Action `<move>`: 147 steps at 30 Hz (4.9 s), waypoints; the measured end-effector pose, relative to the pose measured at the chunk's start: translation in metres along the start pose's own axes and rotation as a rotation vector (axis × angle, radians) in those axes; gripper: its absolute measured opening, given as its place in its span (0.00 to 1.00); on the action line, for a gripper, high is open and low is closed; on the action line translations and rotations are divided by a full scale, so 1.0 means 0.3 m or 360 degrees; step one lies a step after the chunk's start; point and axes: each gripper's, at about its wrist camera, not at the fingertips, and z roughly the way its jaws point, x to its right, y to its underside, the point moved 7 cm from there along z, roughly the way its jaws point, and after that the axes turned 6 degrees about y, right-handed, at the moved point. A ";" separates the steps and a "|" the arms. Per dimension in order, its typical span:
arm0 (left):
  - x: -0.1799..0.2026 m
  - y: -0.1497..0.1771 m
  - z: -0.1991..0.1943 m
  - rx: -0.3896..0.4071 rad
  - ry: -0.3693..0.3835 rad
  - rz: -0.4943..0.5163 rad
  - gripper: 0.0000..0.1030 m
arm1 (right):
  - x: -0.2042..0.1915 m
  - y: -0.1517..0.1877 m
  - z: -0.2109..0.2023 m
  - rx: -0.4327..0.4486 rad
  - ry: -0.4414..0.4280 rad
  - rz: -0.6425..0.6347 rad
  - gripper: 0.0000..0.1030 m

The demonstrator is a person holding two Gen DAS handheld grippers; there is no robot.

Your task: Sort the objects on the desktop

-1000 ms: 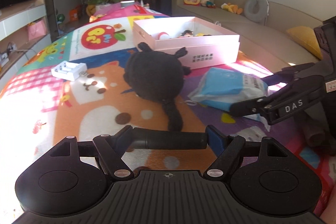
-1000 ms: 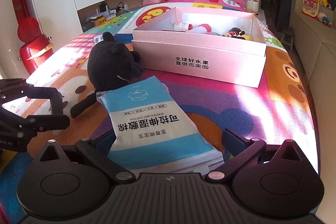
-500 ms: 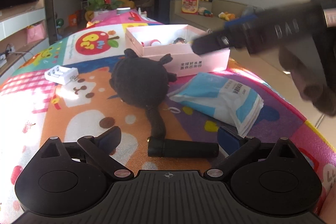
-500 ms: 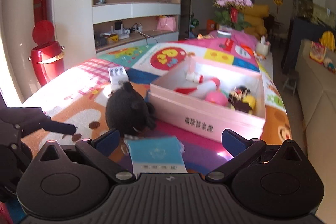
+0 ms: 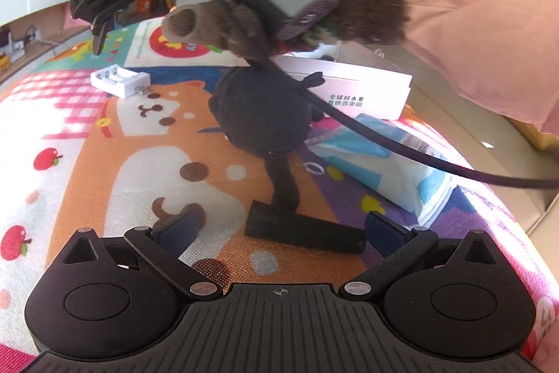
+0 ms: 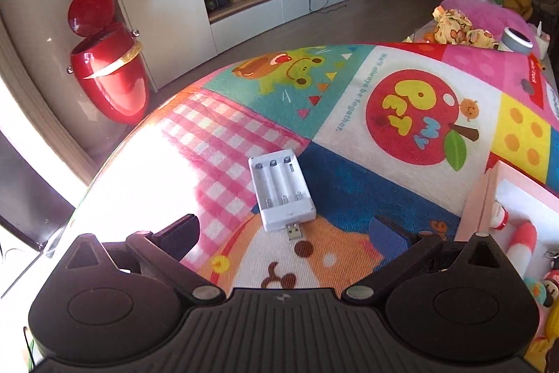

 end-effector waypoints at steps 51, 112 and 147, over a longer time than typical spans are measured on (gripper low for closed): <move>0.021 -0.056 0.007 -0.0001 -0.0049 0.0056 1.00 | 0.281 0.950 -0.572 0.0185 0.0177 0.0035 0.55; 0.126 -0.065 0.090 -0.0082 -0.0083 0.0368 1.00 | 0.415 0.964 -0.575 0.0246 0.0545 0.0078 0.89; 0.135 0.004 0.057 -0.0102 -0.0041 0.0343 1.00 | 0.358 0.852 -0.404 0.0194 0.0521 0.0570 0.98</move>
